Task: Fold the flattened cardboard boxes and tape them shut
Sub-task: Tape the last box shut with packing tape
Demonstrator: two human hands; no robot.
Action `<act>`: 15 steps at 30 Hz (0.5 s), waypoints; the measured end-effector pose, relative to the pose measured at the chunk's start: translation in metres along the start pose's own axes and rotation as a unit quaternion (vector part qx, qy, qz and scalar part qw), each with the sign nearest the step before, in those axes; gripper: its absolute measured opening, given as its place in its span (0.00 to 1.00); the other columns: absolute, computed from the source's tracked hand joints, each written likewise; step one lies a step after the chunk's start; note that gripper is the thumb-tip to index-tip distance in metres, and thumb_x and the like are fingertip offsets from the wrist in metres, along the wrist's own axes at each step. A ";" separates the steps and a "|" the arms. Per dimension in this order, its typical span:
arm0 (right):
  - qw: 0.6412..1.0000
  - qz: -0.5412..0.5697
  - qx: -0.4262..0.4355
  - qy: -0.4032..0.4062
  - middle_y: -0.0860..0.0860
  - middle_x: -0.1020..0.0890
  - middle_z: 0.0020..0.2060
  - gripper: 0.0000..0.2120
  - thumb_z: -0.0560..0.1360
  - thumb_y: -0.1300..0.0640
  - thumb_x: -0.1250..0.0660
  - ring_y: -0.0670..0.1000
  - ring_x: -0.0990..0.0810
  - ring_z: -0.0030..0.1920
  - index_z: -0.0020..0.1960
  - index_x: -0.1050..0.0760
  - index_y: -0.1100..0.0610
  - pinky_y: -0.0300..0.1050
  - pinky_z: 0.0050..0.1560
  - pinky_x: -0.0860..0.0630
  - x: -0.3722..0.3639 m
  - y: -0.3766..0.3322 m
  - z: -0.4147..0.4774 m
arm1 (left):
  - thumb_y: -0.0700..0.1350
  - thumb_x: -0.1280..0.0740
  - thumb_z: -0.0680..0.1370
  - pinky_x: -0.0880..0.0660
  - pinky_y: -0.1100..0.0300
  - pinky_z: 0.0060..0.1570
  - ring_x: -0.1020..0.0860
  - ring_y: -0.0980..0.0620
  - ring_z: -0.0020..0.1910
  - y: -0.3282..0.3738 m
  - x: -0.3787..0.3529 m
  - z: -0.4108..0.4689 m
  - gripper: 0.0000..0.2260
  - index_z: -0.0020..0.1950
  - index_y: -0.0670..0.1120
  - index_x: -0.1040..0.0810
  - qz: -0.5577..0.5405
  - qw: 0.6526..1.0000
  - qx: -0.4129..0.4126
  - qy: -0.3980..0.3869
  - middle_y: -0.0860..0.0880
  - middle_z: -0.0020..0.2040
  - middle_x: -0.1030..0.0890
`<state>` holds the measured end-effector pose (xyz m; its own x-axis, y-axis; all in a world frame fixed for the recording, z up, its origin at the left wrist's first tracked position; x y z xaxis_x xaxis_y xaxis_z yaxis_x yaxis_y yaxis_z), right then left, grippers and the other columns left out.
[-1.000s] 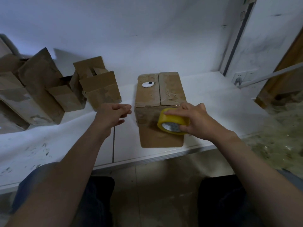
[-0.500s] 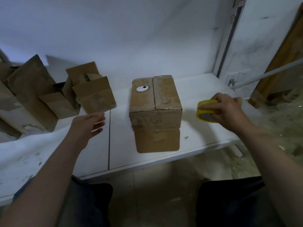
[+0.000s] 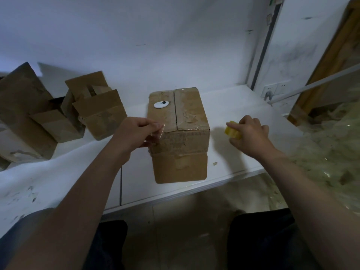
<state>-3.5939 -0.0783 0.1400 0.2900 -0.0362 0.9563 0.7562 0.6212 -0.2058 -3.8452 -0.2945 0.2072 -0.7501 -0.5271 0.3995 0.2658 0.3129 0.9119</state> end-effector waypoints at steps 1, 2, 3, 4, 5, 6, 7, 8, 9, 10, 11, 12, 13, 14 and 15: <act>0.999 -0.019 0.011 -0.036 0.55 0.28 0.63 0.25 0.76 0.49 0.30 0.61 0.31 0.65 0.73 0.28 0.45 0.55 0.63 0.37 -0.011 -0.001 -0.001 | 0.47 0.28 0.77 0.18 0.55 0.46 0.15 0.47 0.47 0.002 -0.002 0.000 0.06 0.52 0.47 0.15 0.004 1.000 0.002 -0.006 0.45 0.49 0.15; 0.996 -0.029 0.027 -0.080 0.56 0.29 0.65 0.25 0.77 0.49 0.30 0.61 0.32 0.67 0.73 0.28 0.46 0.54 0.66 0.36 -0.024 -0.004 -0.003 | 0.46 0.27 0.77 0.17 0.52 0.49 0.15 0.46 0.46 0.004 -0.003 0.000 0.06 0.52 0.47 0.14 0.004 1.000 0.006 -0.013 0.45 0.48 0.15; 0.991 -0.030 0.043 -0.121 0.56 0.28 0.66 0.24 0.77 0.51 0.30 0.62 0.31 0.68 0.73 0.27 0.48 0.51 0.68 0.36 -0.036 -0.005 -0.006 | 0.46 0.27 0.76 0.17 0.49 0.51 0.15 0.46 0.45 0.007 -0.005 -0.001 0.06 0.51 0.47 0.14 0.001 1.000 0.007 -0.020 0.45 0.48 0.14; 0.988 -0.024 0.057 -0.144 0.57 0.27 0.65 0.23 0.77 0.53 0.30 0.61 0.30 0.67 0.72 0.26 0.49 0.50 0.68 0.35 -0.042 -0.009 -0.008 | 0.46 0.26 0.76 0.18 0.47 0.52 0.14 0.46 0.44 0.010 -0.007 -0.001 0.05 0.50 0.47 0.14 -0.001 1.000 0.005 -0.025 0.45 0.47 0.14; 0.988 -0.007 0.065 -0.141 0.56 0.25 0.63 0.21 0.77 0.54 0.31 0.61 0.27 0.65 0.70 0.24 0.51 0.49 0.66 0.33 -0.040 -0.013 -0.008 | 0.46 0.26 0.75 0.18 0.46 0.53 0.14 0.46 0.44 0.014 -0.008 -0.002 0.05 0.49 0.48 0.14 -0.003 1.000 0.000 -0.030 0.46 0.46 0.14; 0.991 0.018 0.071 -0.115 0.55 0.23 0.60 0.18 0.77 0.54 0.31 0.60 0.25 0.62 0.67 0.21 0.51 0.49 0.64 0.30 -0.033 -0.019 -0.007 | 0.46 0.26 0.75 0.18 0.45 0.54 0.14 0.45 0.45 0.019 -0.009 -0.004 0.04 0.48 0.47 0.13 -0.005 0.999 -0.005 -0.038 0.46 0.45 0.14; 0.993 0.056 0.080 -0.072 0.53 0.22 0.55 0.15 0.78 0.53 0.31 0.58 0.22 0.58 0.64 0.19 0.50 0.50 0.60 0.27 -0.021 -0.026 -0.006 | 0.46 0.26 0.76 0.19 0.44 0.55 0.15 0.45 0.46 0.023 -0.010 -0.005 0.05 0.48 0.47 0.13 -0.005 0.999 -0.010 -0.047 0.45 0.44 0.14; 0.989 0.110 0.092 -0.027 0.50 0.22 0.52 0.13 0.78 0.51 0.31 0.55 0.22 0.54 0.62 0.18 0.48 0.50 0.57 0.25 -0.007 -0.036 -0.007 | 0.47 0.27 0.76 0.20 0.43 0.56 0.15 0.44 0.47 0.026 -0.012 -0.006 0.05 0.48 0.47 0.13 -0.002 0.998 -0.014 -0.058 0.45 0.44 0.14; 0.977 0.183 0.111 0.000 0.46 0.22 0.50 0.12 0.78 0.49 0.30 0.51 0.22 0.52 0.61 0.18 0.46 0.48 0.55 0.25 0.006 -0.049 -0.011 | 0.46 0.27 0.76 0.20 0.42 0.57 0.15 0.43 0.48 0.030 -0.014 -0.008 0.05 0.48 0.46 0.13 0.003 0.997 -0.017 -0.072 0.44 0.45 0.14; 0.956 0.261 0.132 0.001 0.43 0.21 0.51 0.14 0.77 0.47 0.30 0.48 0.23 0.53 0.62 0.19 0.45 0.43 0.55 0.26 0.017 -0.065 -0.016 | 0.46 0.28 0.77 0.20 0.43 0.58 0.15 0.43 0.48 0.033 -0.017 -0.010 0.05 0.49 0.46 0.14 0.006 0.996 -0.021 -0.088 0.44 0.45 0.14; 0.931 0.330 0.153 -0.022 0.41 0.21 0.53 0.17 0.76 0.45 0.29 0.44 0.25 0.56 0.64 0.22 0.43 0.37 0.55 0.28 0.026 -0.083 -0.024 | 0.45 0.28 0.77 0.20 0.44 0.58 0.15 0.43 0.48 0.038 -0.021 -0.014 0.05 0.49 0.46 0.14 0.006 0.994 -0.027 -0.106 0.43 0.45 0.14; 0.907 0.382 0.170 -0.059 0.39 0.22 0.57 0.21 0.74 0.43 0.28 0.39 0.26 0.59 0.66 0.24 0.40 0.31 0.56 0.31 0.032 -0.102 -0.032 | 0.44 0.29 0.78 0.20 0.46 0.57 0.15 0.43 0.47 0.041 -0.023 -0.017 0.05 0.49 0.45 0.15 0.002 0.992 -0.033 -0.122 0.43 0.45 0.14; 0.884 0.419 0.183 -0.099 0.37 0.23 0.60 0.24 0.72 0.43 0.27 0.36 0.27 0.61 0.67 0.27 0.37 0.28 0.58 0.33 0.036 -0.119 -0.040 | 0.43 0.30 0.78 0.20 0.47 0.55 0.15 0.43 0.46 0.045 -0.026 -0.020 0.05 0.49 0.45 0.15 0.000 0.990 -0.040 -0.136 0.43 0.44 0.14; 0.863 0.446 0.196 -0.136 0.36 0.23 0.61 0.26 0.72 0.45 0.26 0.35 0.27 0.63 0.67 0.29 0.36 0.28 0.60 0.33 0.036 -0.133 -0.045 | 0.43 0.31 0.79 0.19 0.49 0.54 0.15 0.43 0.46 0.049 -0.027 -0.022 0.05 0.49 0.45 0.15 0.001 0.988 -0.049 -0.146 0.42 0.44 0.14; 0.843 0.469 0.206 -0.165 0.36 0.22 0.61 0.27 0.72 0.50 0.24 0.35 0.26 0.64 0.67 0.29 0.37 0.31 0.63 0.32 0.033 -0.143 -0.048 | 0.43 0.32 0.79 0.19 0.51 0.52 0.15 0.43 0.46 0.052 -0.028 -0.025 0.06 0.48 0.44 0.15 0.002 0.986 -0.058 -0.155 0.42 0.44 0.14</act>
<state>-3.6642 -0.2058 0.1915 0.4167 0.7997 0.4324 -0.0032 0.4769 -0.8790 -3.7959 -0.2833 0.2454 -0.8934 -0.2537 0.3709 0.3227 0.2122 0.9224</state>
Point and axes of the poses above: each hand's wrist, its own z-axis towards the middle knuckle, its own x-axis out of the back of the hand, y = z × x, the point moved 7 cm from there along z, towards the middle knuckle
